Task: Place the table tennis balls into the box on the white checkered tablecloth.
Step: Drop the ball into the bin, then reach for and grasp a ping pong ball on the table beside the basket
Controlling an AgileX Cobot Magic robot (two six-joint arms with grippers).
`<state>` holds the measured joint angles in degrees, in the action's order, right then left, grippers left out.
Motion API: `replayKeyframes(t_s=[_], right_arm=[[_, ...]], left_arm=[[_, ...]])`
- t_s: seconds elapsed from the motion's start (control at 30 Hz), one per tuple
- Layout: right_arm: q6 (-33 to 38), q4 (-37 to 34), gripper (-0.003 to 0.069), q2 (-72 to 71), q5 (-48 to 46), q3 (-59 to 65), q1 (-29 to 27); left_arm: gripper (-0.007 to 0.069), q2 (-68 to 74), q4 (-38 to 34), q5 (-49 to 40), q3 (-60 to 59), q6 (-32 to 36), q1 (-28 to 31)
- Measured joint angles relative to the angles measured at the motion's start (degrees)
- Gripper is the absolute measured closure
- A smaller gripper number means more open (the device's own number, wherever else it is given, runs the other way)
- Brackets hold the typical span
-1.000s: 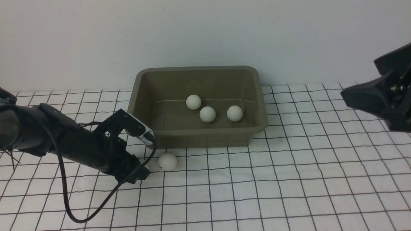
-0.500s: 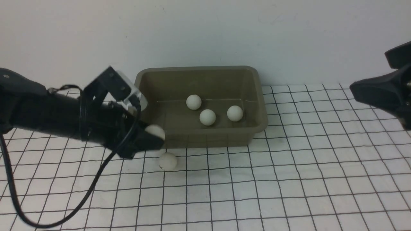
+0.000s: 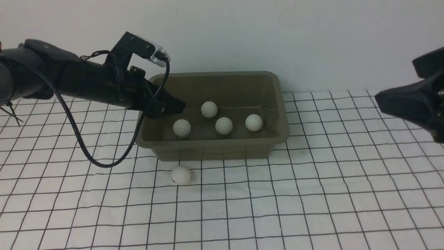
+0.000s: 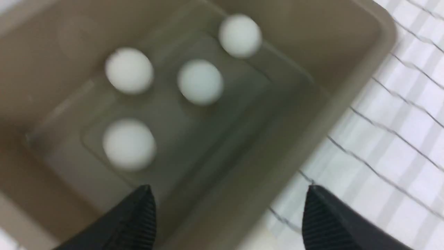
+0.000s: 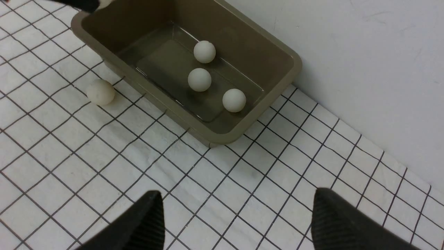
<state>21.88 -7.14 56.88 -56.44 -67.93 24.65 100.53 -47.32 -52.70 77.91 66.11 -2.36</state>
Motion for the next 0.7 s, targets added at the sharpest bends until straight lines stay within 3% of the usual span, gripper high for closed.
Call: replayKeyframes(t_s=[0.23, 0.47, 0.6, 0.7], right_arm=[[0.42, 0.01, 0.0144, 0.00, 0.00, 0.07, 0.00], [0.42, -0.39, 0.0144, 0.00, 0.00, 0.07, 0.00], [0.42, -1.17, 0.0144, 0.00, -0.05, 0.07, 0.00], [0.42, -1.41, 0.0144, 0.00, 0.00, 0.07, 0.00]], left_arm=[[0.0161, -9.84, 10.54, -15.86, -0.26, -18.93, -0.11], [0.0199, -16.83, 14.72, -15.73, -17.10, -33.08, -6.12], [0.0199, -20.69, 13.73, -4.62, -28.55, -34.67, -11.68], [0.0197, -20.85, 11.51, 12.92, -33.73, -33.19, -15.32]])
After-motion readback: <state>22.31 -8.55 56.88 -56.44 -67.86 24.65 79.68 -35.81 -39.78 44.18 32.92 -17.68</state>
